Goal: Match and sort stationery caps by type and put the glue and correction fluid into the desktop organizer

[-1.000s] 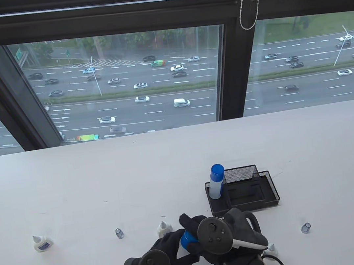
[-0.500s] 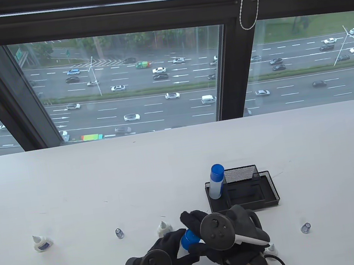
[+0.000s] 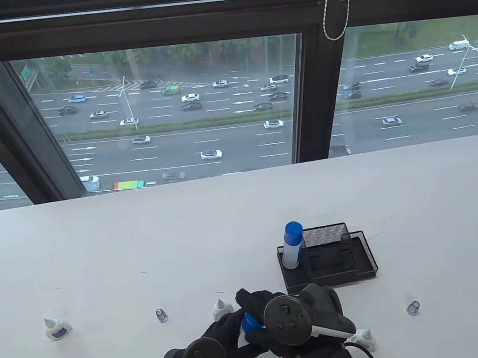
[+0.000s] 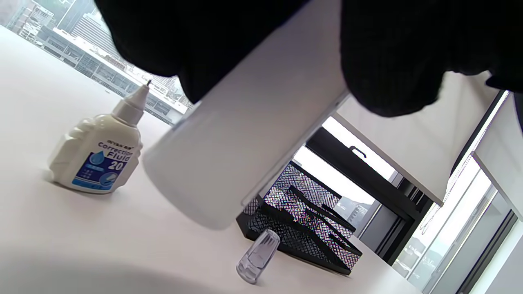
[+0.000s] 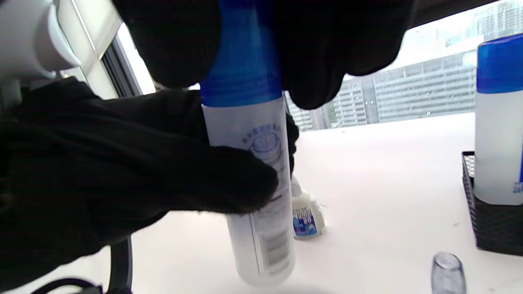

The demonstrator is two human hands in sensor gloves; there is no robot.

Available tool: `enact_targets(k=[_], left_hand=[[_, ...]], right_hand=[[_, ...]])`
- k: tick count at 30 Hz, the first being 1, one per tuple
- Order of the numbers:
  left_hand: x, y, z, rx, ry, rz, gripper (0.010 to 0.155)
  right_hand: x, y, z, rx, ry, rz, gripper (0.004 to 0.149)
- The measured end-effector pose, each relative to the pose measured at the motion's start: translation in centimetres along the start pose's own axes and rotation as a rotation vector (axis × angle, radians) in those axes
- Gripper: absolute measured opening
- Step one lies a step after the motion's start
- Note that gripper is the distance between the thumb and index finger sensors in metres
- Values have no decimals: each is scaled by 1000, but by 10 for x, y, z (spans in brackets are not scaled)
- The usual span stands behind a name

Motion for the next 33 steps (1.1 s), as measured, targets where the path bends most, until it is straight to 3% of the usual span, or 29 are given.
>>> enact_targets(k=[4, 9, 16, 22, 27, 33], left_hand=[[-1, 7, 0, -35, 9, 26, 71], [0, 3, 3, 91, -17, 50, 76], [-2, 13, 0, -66, -25, 91, 70], [-3, 14, 1, -71, -40, 79, 74], [14, 15, 10, 24, 47, 343, 70], [18, 13, 12, 56, 63, 312, 69]], right_hand=[[-1, -5, -3, 85, 33, 18, 68], [5, -10, -4, 61, 16, 64, 67], [6, -17, -7, 142, 8, 138, 67], [21, -25, -5, 172, 33, 218, 67], [60, -43, -8, 350, 215, 181, 67], [107, -40, 8, 379, 437, 26, 68]])
Point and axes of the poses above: the tracker on the back of each hand, its own x axis roughly to the little-finger side, its own z axis roughly from the wrist to the fingertips, y = z × x, the point moved 4 cm from there along z, roughly from the wrist to the fingertips, and after that the axes turned 10 degrees about y, right-handed, at the moved point
